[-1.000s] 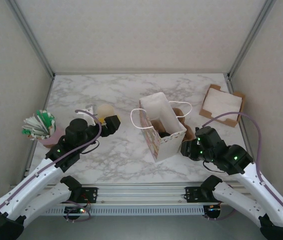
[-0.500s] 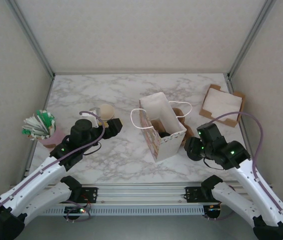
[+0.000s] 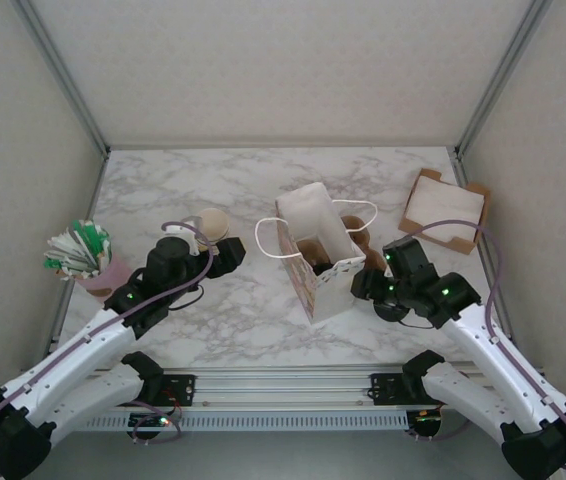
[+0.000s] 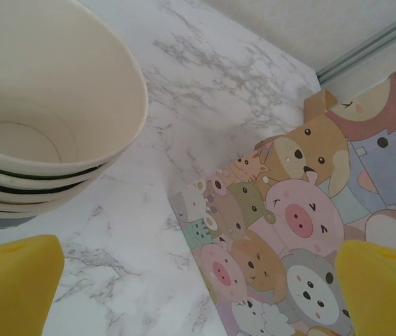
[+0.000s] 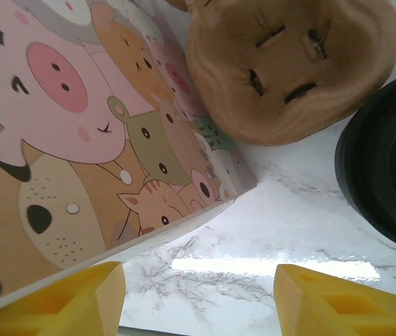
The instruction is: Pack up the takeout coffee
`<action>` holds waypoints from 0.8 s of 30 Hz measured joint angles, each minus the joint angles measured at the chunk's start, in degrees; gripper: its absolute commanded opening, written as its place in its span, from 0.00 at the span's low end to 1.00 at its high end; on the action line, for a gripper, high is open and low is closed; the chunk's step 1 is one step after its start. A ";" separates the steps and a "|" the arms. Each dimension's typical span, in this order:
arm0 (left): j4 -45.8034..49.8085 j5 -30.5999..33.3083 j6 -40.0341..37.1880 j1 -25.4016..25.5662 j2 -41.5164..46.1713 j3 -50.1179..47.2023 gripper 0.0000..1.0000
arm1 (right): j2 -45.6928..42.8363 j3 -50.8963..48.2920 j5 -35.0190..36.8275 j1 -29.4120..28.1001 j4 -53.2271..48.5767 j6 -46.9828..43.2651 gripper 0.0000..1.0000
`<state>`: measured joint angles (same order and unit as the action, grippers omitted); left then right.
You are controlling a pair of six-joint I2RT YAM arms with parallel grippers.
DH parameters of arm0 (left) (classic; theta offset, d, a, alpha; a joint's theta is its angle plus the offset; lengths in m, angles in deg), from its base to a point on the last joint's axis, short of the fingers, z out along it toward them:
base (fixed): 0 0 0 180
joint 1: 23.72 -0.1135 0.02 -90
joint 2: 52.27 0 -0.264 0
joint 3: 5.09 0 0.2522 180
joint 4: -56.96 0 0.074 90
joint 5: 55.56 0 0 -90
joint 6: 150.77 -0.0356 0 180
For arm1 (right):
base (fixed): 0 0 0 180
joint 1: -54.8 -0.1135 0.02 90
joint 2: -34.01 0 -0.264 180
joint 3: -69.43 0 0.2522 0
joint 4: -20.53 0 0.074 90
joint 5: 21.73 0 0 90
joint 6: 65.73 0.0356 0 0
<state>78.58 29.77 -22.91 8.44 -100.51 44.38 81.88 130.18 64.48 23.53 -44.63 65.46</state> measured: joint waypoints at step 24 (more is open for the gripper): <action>-2.21 -1.79 1.81 0.02 -8.22 3.74 0.99 | 3.78 -6.51 -8.33 0.04 12.59 2.27 0.58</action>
<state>76.37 27.98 -21.09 8.46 -108.73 48.11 85.67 123.66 56.15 23.57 -32.04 67.74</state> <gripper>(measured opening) 0.986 0.583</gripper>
